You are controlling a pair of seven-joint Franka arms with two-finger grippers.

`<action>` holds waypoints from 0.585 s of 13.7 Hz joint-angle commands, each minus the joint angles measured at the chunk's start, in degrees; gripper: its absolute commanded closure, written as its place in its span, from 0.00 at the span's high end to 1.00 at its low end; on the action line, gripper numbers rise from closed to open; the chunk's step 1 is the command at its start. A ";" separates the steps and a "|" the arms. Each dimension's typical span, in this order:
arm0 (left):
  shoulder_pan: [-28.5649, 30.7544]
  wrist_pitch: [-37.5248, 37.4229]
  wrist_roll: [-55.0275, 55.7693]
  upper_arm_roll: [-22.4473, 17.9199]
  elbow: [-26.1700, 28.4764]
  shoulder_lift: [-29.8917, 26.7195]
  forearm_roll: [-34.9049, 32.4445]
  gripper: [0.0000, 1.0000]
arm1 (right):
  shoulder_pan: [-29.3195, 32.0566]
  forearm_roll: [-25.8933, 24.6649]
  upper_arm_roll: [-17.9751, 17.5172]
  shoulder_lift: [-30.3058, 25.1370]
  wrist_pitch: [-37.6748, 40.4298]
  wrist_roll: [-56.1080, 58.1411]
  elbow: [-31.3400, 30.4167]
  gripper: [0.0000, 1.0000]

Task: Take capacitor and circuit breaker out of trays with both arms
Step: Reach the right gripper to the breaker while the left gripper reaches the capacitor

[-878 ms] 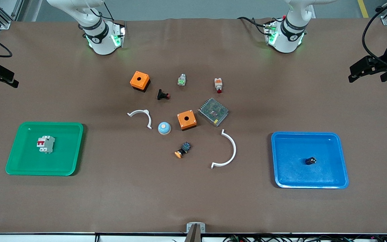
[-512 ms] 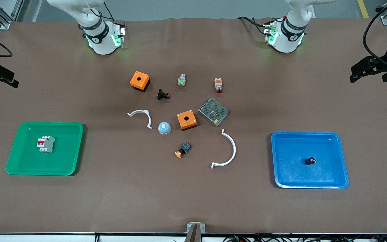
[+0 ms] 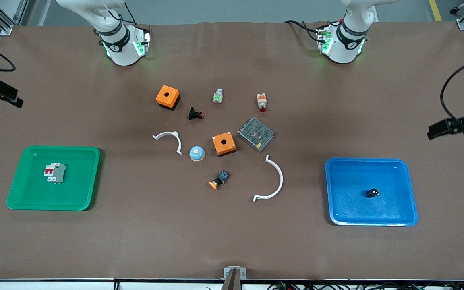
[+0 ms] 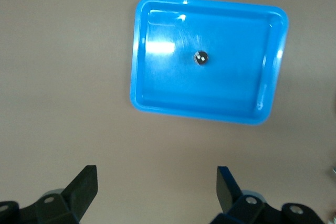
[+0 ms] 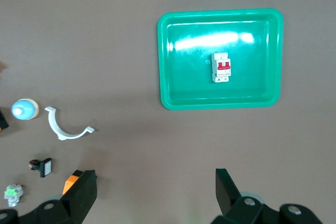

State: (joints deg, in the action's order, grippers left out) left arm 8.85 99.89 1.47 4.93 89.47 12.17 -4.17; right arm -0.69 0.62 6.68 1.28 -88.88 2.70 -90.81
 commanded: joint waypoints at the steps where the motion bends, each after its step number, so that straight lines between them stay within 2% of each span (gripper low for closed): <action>1: 0.20 8.27 -0.15 0.17 1.23 5.56 -0.23 1.00 | 1.04 0.53 -0.08 10.04 -3.13 -0.24 3.44 1.00; 5: 0.20 16.54 0.55 0.25 1.41 14.17 -0.84 1.00 | 2.00 -0.44 0.09 15.06 -11.82 0.99 2.74 1.00; 8: -0.41 21.82 0.38 0.25 2.28 19.28 -0.84 0.99 | 5.95 -0.27 0.00 18.31 -20.68 4.65 -1.72 1.00</action>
State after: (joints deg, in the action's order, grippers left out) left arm 8.86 119.79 1.81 5.05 91.72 29.55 -4.17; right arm 2.11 0.52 7.26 18.47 -105.61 3.99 -90.43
